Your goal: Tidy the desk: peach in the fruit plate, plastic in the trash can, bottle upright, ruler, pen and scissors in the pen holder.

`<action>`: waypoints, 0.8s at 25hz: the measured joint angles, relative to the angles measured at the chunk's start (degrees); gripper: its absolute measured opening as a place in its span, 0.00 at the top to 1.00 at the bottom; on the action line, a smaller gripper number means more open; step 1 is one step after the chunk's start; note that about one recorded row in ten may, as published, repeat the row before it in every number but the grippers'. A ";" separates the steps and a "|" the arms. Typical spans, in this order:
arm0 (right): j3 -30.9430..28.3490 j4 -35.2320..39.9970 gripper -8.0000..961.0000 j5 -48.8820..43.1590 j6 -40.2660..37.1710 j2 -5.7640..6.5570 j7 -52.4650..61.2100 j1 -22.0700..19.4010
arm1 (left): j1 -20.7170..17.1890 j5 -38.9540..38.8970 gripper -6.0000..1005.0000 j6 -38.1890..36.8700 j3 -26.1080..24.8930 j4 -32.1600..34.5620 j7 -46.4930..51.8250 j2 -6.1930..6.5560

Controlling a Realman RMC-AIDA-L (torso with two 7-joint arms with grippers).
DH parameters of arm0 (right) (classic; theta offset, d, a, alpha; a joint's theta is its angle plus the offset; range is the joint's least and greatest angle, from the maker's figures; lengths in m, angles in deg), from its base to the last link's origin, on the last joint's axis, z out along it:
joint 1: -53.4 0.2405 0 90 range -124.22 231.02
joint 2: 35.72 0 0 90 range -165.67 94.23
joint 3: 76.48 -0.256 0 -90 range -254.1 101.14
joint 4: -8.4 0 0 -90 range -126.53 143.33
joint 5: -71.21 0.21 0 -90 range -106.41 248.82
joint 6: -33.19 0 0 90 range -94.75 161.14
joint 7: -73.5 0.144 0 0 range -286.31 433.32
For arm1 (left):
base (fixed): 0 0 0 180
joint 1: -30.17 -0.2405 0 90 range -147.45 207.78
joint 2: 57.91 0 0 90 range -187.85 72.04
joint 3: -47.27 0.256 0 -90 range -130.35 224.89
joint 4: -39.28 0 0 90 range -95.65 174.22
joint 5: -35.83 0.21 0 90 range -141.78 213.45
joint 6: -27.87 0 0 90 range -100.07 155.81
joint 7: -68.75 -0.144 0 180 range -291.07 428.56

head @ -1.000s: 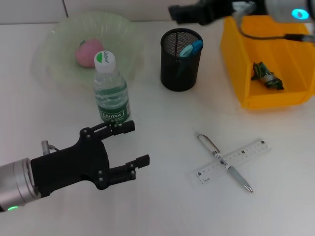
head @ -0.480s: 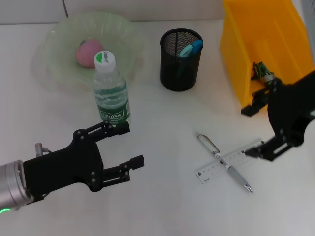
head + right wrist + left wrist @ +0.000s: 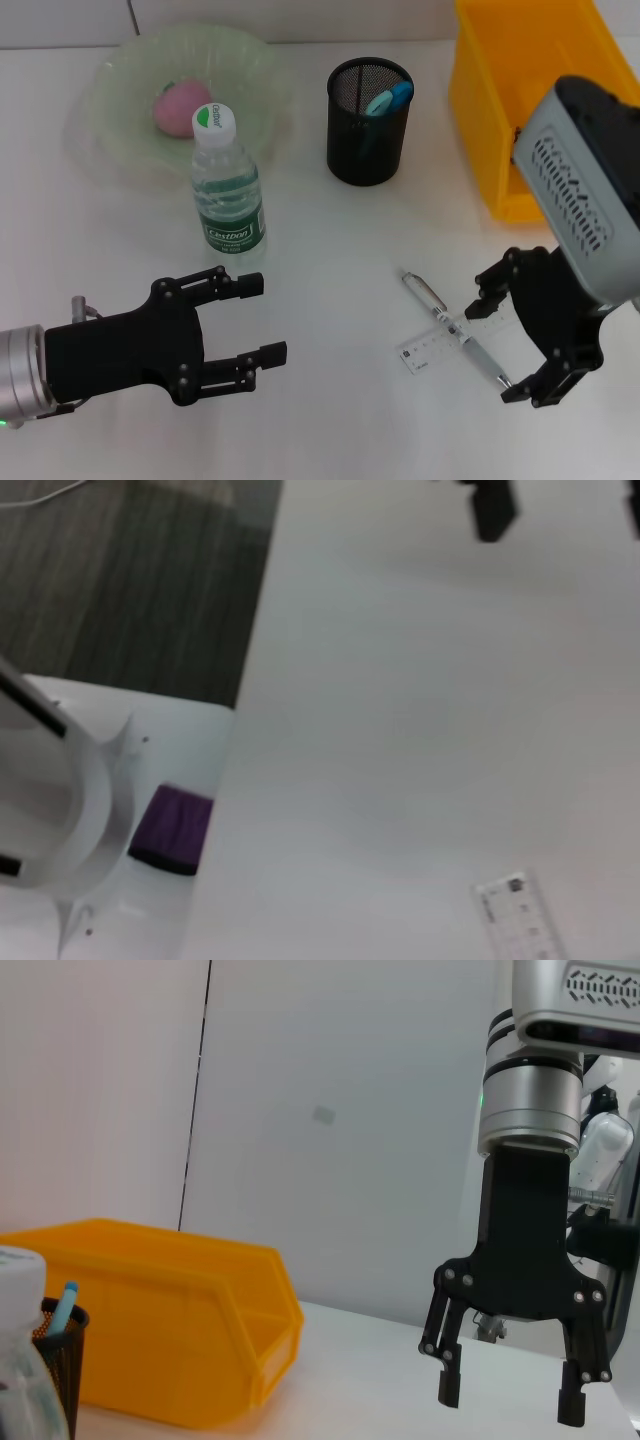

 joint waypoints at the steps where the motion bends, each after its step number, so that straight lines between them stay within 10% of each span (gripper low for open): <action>1: 0.57 -0.61 0.16 0.00 0.20 -0.04 -0.63 0.25 | 0.02 0.18 0.24 0.05 -0.02 0.15 0.08 0.01; 20: 2.88 -17.79 0.17 0.11 9.49 0.31 -11.17 6.42 | -1.61 3.77 0.24 1.61 -0.08 0.48 0.17 -0.82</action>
